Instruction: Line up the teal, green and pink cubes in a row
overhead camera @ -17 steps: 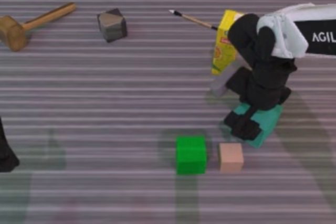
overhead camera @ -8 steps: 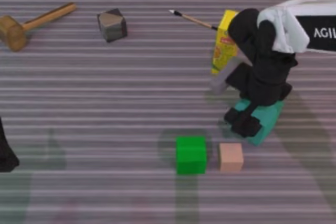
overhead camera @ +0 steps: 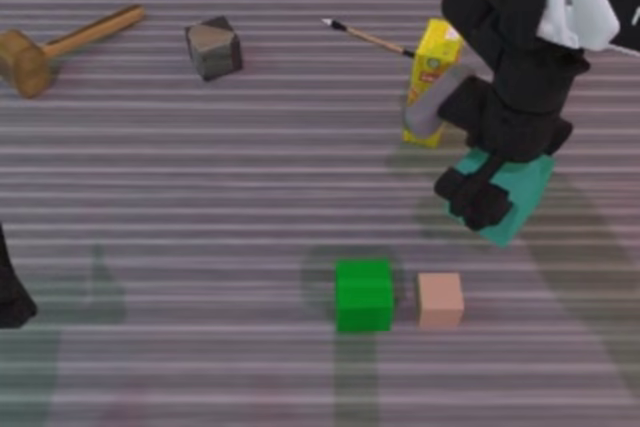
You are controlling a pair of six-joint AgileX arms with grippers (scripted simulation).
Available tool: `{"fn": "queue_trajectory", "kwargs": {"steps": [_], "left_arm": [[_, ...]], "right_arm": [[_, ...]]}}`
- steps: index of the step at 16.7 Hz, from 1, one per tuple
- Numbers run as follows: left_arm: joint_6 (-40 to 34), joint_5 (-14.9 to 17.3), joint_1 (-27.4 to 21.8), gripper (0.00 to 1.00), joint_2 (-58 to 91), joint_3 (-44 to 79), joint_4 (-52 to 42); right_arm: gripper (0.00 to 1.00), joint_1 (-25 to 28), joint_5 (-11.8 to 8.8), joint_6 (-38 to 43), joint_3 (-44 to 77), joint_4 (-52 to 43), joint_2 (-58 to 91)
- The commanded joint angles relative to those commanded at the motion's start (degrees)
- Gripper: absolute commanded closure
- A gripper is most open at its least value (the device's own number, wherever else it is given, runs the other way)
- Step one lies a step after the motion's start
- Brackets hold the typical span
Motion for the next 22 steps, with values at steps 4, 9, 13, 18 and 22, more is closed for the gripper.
{"fn": "queue_trajectory", "kwargs": {"steps": [4, 9, 13, 18, 22], "left_arm": [[0.00, 0.00, 0.00, 0.00, 0.00, 0.00, 0.00], [0.00, 0.00, 0.00, 0.00, 0.00, 0.00, 0.00], [0.00, 0.00, 0.00, 0.00, 0.00, 0.00, 0.00], [0.00, 0.00, 0.00, 0.00, 0.00, 0.00, 0.00], [0.00, 0.00, 0.00, 0.00, 0.00, 0.00, 0.00]], "right_arm": [[1.00, 0.37, -0.01, -0.15, 0.69, -0.37, 0.83], [1.00, 8.20, 0.04, -2.99, 13.25, -6.85, 8.52], [1.00, 17.56, 0.04, -6.36, 30.70, -14.39, 17.06], [1.00, 27.14, 0.11, -9.76, 45.92, -21.32, 24.55], [1.00, 28.78, 0.17, -10.32, 48.00, -22.38, 25.65]]}}
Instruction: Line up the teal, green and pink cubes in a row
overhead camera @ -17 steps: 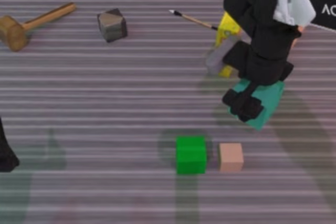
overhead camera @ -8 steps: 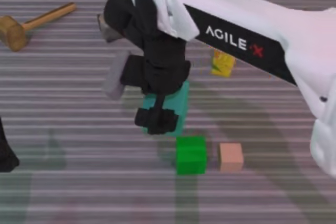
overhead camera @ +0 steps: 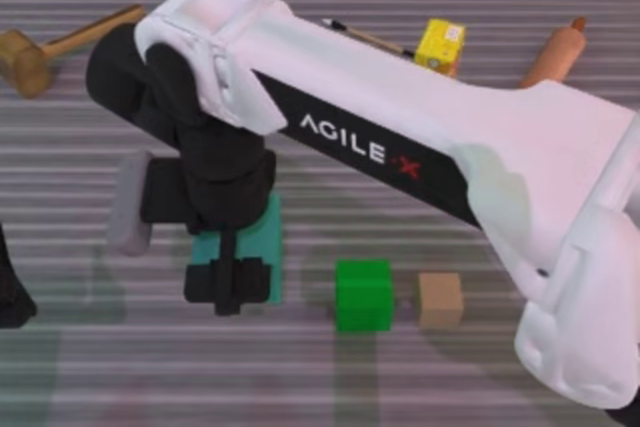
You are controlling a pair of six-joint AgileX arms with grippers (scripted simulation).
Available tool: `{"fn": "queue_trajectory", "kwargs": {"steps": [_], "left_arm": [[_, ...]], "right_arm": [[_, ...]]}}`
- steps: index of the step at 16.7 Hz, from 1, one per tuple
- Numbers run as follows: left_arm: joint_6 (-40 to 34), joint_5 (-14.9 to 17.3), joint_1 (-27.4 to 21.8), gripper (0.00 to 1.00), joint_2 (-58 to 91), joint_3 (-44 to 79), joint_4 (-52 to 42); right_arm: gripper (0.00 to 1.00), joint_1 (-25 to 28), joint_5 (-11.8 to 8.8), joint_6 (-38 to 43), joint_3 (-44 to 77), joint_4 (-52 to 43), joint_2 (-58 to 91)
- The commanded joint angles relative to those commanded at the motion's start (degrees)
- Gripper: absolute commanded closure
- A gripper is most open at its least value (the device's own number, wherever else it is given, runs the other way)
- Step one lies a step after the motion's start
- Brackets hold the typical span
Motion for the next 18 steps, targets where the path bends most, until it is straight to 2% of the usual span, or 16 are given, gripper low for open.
{"fn": "queue_trajectory", "kwargs": {"steps": [4, 12, 17, 18], "left_arm": [[0.00, 0.00, 0.00, 0.00, 0.00, 0.00, 0.00], [0.00, 0.00, 0.00, 0.00, 0.00, 0.00, 0.00], [0.00, 0.00, 0.00, 0.00, 0.00, 0.00, 0.00], [0.00, 0.00, 0.00, 0.00, 0.00, 0.00, 0.00]], "right_arm": [[1.00, -0.24, -0.03, 0.22, -1.08, 1.08, -0.36], [1.00, 0.02, -0.02, 0.11, -17.00, 16.05, -0.96], [1.00, 0.08, -0.01, 0.07, -17.64, 16.70, -0.94], [0.92, 0.08, -0.01, 0.07, -17.64, 16.70, -0.94]]}}
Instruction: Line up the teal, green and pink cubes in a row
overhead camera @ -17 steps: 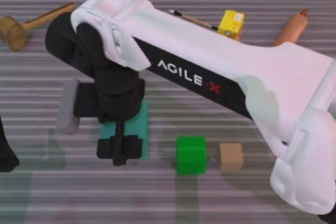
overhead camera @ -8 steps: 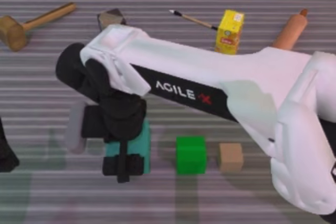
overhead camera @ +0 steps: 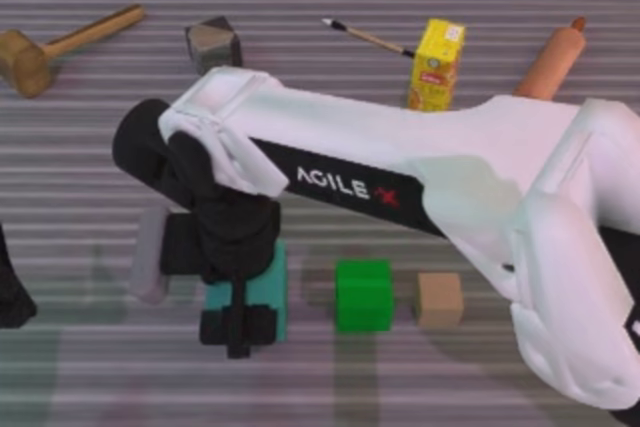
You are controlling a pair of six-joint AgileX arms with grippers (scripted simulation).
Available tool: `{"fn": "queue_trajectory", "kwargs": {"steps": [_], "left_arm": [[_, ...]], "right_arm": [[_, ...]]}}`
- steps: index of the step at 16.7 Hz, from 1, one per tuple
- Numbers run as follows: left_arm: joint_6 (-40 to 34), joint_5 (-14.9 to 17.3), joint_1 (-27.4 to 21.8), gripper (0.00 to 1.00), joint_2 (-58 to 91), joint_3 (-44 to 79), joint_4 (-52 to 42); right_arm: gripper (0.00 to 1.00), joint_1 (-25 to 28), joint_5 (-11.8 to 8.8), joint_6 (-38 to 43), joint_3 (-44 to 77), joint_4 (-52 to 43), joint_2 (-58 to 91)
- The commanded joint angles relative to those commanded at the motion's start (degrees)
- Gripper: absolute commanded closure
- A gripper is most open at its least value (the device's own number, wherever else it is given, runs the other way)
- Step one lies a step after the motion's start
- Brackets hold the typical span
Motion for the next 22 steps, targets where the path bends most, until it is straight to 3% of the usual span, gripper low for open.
{"fn": "queue_trajectory", "kwargs": {"steps": [12, 22], "left_arm": [[0.00, 0.00, 0.00, 0.00, 0.00, 0.00, 0.00], [0.00, 0.00, 0.00, 0.00, 0.00, 0.00, 0.00]], "right_arm": [[0.02, 0.00, 0.00, 0.00, 0.00, 0.00, 0.00], [0.00, -0.11, 0.00, -0.02, 0.21, -0.20, 0.05]]}}
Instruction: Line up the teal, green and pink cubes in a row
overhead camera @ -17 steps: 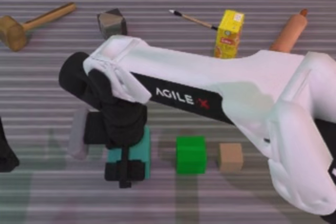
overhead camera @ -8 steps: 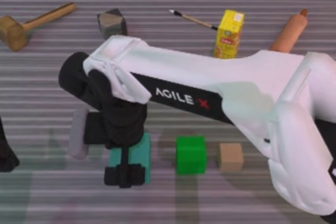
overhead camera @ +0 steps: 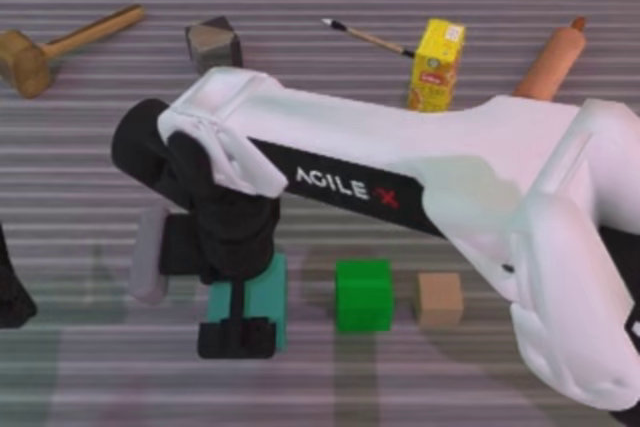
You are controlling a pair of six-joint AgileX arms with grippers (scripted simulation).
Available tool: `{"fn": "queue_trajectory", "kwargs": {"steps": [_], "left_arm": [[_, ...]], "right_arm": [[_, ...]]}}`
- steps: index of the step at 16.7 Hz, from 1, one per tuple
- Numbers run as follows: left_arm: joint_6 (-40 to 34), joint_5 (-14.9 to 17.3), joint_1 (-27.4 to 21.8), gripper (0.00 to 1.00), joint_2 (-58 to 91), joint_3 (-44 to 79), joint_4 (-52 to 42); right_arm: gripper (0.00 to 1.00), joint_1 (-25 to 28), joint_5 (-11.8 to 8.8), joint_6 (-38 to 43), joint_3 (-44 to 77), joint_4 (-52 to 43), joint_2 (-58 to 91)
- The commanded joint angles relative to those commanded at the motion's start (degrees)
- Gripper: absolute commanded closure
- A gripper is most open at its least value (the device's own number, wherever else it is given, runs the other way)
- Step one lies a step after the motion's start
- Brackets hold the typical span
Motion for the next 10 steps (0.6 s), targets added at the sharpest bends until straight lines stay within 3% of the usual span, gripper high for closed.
{"fn": "queue_trajectory", "kwargs": {"steps": [10], "left_arm": [[0.00, 0.00, 0.00, 0.00, 0.00, 0.00, 0.00]], "right_arm": [[0.00, 0.43, 0.00, -0.09, 16.38, -16.02, 0.32]]}}
